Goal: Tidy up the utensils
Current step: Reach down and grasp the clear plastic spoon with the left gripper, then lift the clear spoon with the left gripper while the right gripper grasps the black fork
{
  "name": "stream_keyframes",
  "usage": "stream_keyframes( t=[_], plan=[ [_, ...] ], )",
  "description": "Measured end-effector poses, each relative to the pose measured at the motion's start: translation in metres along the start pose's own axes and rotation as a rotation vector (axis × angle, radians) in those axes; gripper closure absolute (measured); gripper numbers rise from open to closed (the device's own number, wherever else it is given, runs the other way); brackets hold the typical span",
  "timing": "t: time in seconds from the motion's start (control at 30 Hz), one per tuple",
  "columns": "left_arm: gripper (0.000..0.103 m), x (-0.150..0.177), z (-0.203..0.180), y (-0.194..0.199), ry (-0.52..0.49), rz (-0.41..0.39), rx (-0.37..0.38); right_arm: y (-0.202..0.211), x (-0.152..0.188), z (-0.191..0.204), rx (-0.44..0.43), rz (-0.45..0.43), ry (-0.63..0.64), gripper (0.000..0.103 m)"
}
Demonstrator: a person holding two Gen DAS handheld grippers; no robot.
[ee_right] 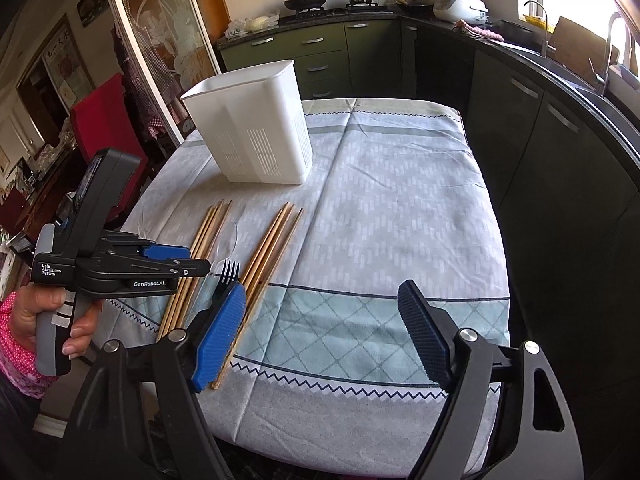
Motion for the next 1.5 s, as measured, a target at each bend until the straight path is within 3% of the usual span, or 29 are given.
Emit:
stream_keyframes(
  t=[0.4, 0.73, 0.87, 1.03, 1.27, 1.5],
  plan=[
    [0.085, -0.008, -0.009, -0.027, 0.028, 0.052, -0.016, 0.006, 0.002, -0.005, -0.013, -0.013, -0.005, 0.025],
    [0.092, -0.016, -0.019, -0.037, 0.010, 0.044, -0.057, 0.003, 0.005, -0.003, -0.019, 0.003, 0.001, 0.025],
    [0.094, -0.007, -0.008, -0.028, 0.039, 0.040, -0.011, -0.002, 0.007, 0.002, -0.021, 0.030, 0.009, 0.025],
    [0.094, -0.013, 0.001, -0.006, 0.049, -0.024, 0.030, -0.014, 0.008, 0.024, -0.040, 0.118, 0.053, 0.025],
    [0.094, -0.017, 0.012, 0.031, 0.057, -0.132, 0.062, -0.041, 0.020, 0.074, -0.085, 0.285, 0.102, 0.040],
    [0.094, -0.015, 0.025, 0.060, 0.057, -0.227, 0.081, -0.081, 0.043, 0.106, -0.085, 0.451, 0.078, 0.066]
  ],
)
Point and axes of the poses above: each gripper's, at about its wrist camera, not at the fingertips, and y roughly against the way its jaws point, z to its left, x to its underside, the point moved 10 cm from there along -y, roughly the way its jaws point
